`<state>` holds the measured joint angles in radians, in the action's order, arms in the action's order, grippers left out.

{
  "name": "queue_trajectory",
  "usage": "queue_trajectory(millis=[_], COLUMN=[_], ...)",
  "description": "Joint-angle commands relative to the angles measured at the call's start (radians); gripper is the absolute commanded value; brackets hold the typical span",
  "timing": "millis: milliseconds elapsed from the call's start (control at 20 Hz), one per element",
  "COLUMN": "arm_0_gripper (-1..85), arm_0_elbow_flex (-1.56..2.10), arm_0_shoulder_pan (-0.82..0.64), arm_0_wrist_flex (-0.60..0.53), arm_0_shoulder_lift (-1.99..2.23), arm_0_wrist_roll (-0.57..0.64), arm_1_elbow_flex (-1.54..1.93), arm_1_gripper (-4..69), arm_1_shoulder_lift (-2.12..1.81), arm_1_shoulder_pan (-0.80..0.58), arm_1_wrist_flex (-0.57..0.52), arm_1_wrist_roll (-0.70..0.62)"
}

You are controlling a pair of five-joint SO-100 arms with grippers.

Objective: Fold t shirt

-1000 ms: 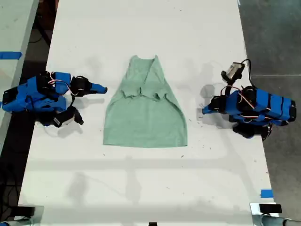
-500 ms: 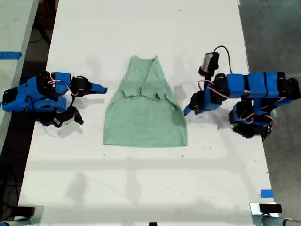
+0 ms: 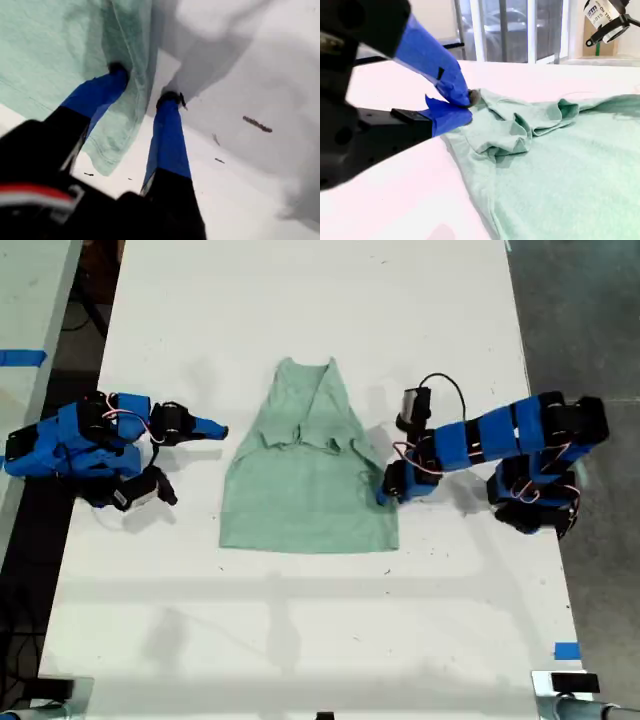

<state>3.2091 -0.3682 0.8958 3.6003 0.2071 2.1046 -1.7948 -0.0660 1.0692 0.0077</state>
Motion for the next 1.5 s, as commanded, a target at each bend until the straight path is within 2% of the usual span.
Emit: queue_trajectory(millis=[0,100,200,300,450,600,800,1100,1150,1200,1300,1450], arm_0_gripper=[0.0,0.0,0.0,0.0,0.0,0.0,0.0,0.0,0.0,0.0,0.0,0.0], arm_0_elbow_flex=[0.008,0.008,0.008,0.008,0.008,0.008,0.008,0.008,0.008,0.008,0.008,0.008], arm_0_shoulder_pan=[0.011,0.011,0.011,0.011,0.009,0.008,0.006,0.008,0.008,0.008,0.008,0.008], arm_0_wrist_flex=[0.002,0.002,0.002,0.002,0.002,0.002,0.002,0.002,0.002,0.002,0.002,0.002], arm_0_shoulder_lift=[0.008,0.008,0.008,0.008,0.008,0.008,0.008,0.008,0.008,0.008,0.008,0.008], arm_0_wrist_roll=[-0.012,-0.012,-0.012,-0.012,-0.012,-0.012,-0.012,-0.012,-0.012,-0.012,-0.012,-0.012], arm_1_elbow_flex=[0.035,0.028,-0.021,-0.161,-0.454,-0.747,-1.062,-1.172,-1.175,-1.177,-1.177,-1.173], arm_1_gripper=[9.5,1.9,1.9,2.0,1.9,1.8,1.7,1.7,3.9,16.5,27.4,27.8], arm_1_shoulder_lift=[0.008,0.012,0.014,0.012,0.017,0.086,0.341,0.653,0.676,0.687,0.669,0.538], arm_1_shoulder_pan=[0.006,0.003,-0.002,-0.003,-0.028,-0.031,0.014,0.021,0.023,0.026,0.034,0.035], arm_1_wrist_flex=[-0.048,-0.044,0.009,0.184,0.434,0.549,0.514,0.267,0.242,0.227,0.238,0.342], arm_1_wrist_roll=[0.023,0.025,0.015,0.005,-0.084,-0.175,-0.267,-0.364,-0.374,-0.382,-0.383,-0.379])
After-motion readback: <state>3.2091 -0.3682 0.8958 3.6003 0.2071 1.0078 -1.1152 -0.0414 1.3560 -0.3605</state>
